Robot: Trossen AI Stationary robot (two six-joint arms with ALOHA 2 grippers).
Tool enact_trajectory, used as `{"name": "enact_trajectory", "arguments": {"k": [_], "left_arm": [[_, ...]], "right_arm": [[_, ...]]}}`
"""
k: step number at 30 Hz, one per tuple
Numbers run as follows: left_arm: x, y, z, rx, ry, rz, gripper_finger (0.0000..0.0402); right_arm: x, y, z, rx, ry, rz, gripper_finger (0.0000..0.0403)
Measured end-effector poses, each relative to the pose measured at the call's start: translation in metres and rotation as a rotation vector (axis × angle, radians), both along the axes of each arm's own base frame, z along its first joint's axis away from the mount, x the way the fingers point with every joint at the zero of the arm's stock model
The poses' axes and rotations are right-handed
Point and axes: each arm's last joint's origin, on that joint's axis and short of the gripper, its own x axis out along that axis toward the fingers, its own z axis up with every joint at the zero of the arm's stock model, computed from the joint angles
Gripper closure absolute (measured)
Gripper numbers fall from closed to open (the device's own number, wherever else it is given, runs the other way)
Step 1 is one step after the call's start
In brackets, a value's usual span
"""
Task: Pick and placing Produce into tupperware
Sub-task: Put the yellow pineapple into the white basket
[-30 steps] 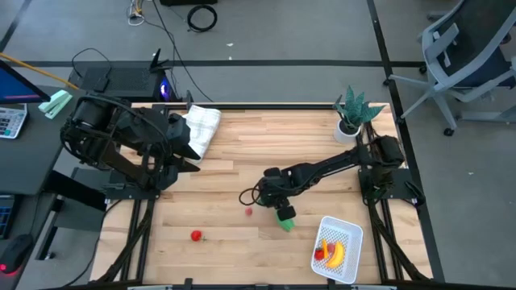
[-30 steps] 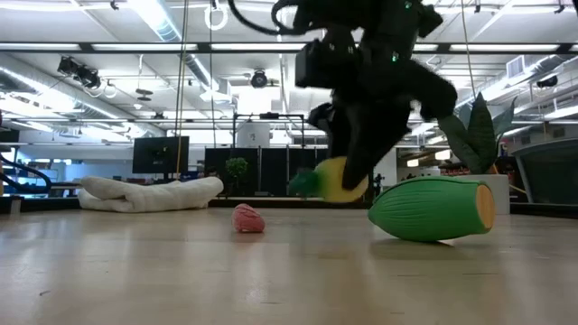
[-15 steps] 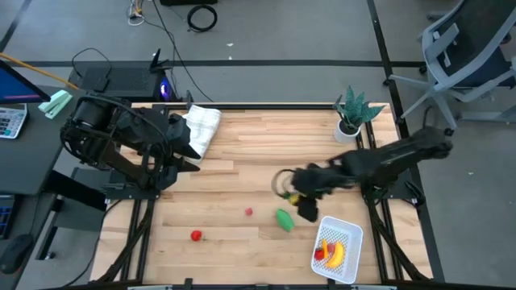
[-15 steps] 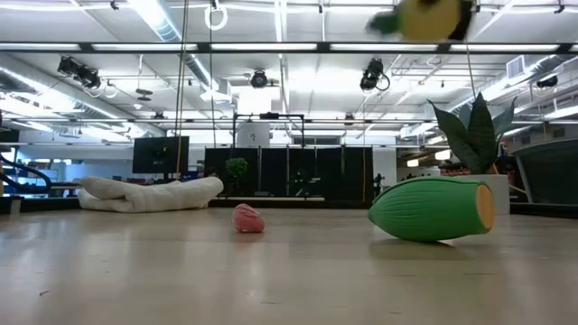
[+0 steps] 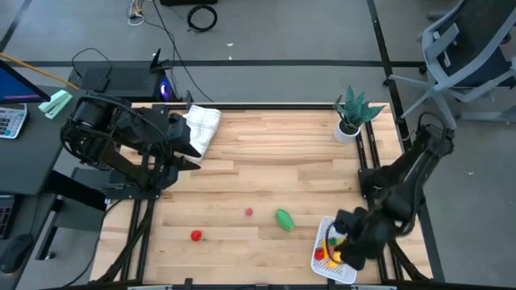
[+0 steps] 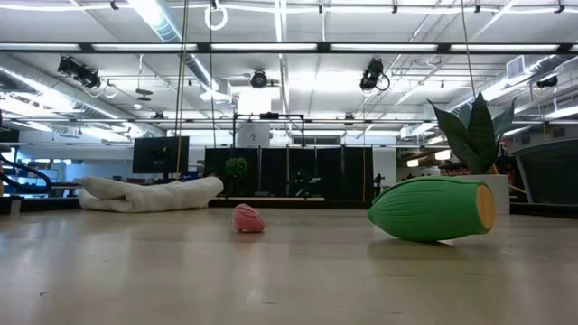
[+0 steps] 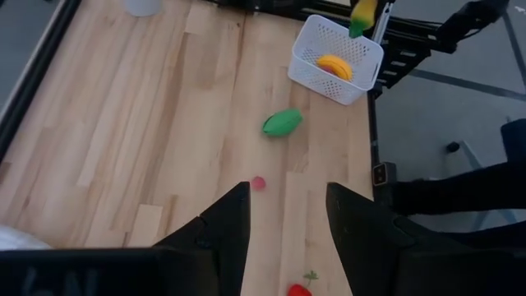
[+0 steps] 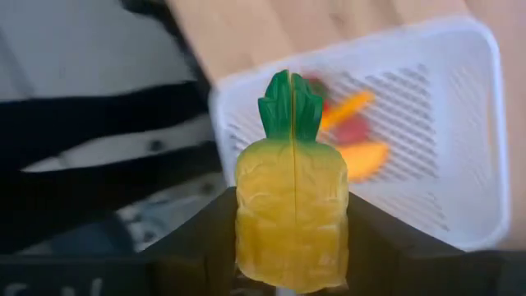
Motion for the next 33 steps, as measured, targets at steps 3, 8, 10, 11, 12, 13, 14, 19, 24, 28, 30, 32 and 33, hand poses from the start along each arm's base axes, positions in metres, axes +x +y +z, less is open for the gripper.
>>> {"name": "enact_trajectory", "arguments": {"k": [3,8,10,11,12,13,14,19,24,28,30,32,33], "left_arm": [[0.000,0.001,0.000,0.016,-0.003,0.013,0.0235],[0.000,0.001,0.000,0.024,-0.006,0.026,0.0235],[0.000,0.001,0.000,0.017,-0.005,0.032,0.0235],[0.000,0.001,0.000,0.013,-0.005,0.036,0.0235],[0.000,0.001,0.000,0.009,-0.005,0.040,0.0235],[0.000,0.001,0.000,0.004,-0.004,0.045,0.0235],[0.000,0.001,0.000,0.001,-0.004,0.048,0.0235],[0.000,0.001,0.000,-0.004,-0.004,0.052,0.0235],[0.000,0.001,0.000,-0.022,-0.003,0.069,0.0236],[0.000,0.001,0.000,-0.028,-0.002,0.075,0.0238],[0.000,0.001,0.000,-0.029,-0.002,0.074,0.0239],[0.000,0.001,0.000,-0.029,-0.002,0.073,0.0239],[0.000,0.001,0.000,-0.030,-0.002,0.073,0.0239]], "right_arm": [[-0.004,0.015,-0.018,-0.078,0.081,0.012,0.0226],[0.003,0.029,-0.052,-0.181,0.203,0.030,0.0225],[0.009,0.030,-0.065,-0.191,0.271,0.024,0.0225],[0.012,0.030,-0.071,-0.195,0.295,0.019,0.0225],[0.015,0.030,-0.076,-0.205,0.313,0.014,0.0225],[0.018,0.029,-0.082,-0.221,0.322,0.011,0.0225],[0.021,0.028,-0.087,-0.241,0.329,0.009,0.0224],[0.034,0.019,-0.114,-0.310,0.390,0.009,0.0224],[0.039,0.006,-0.134,-0.294,0.469,0.025,0.0224],[0.041,-0.004,-0.134,-0.286,0.471,0.012,0.0222],[0.042,-0.007,-0.130,-0.277,0.458,0.023,0.0214],[0.043,-0.010,-0.128,-0.269,0.452,0.031,0.0202],[0.044,-0.012,-0.127,-0.264,0.451,0.026,0.0195]]}}
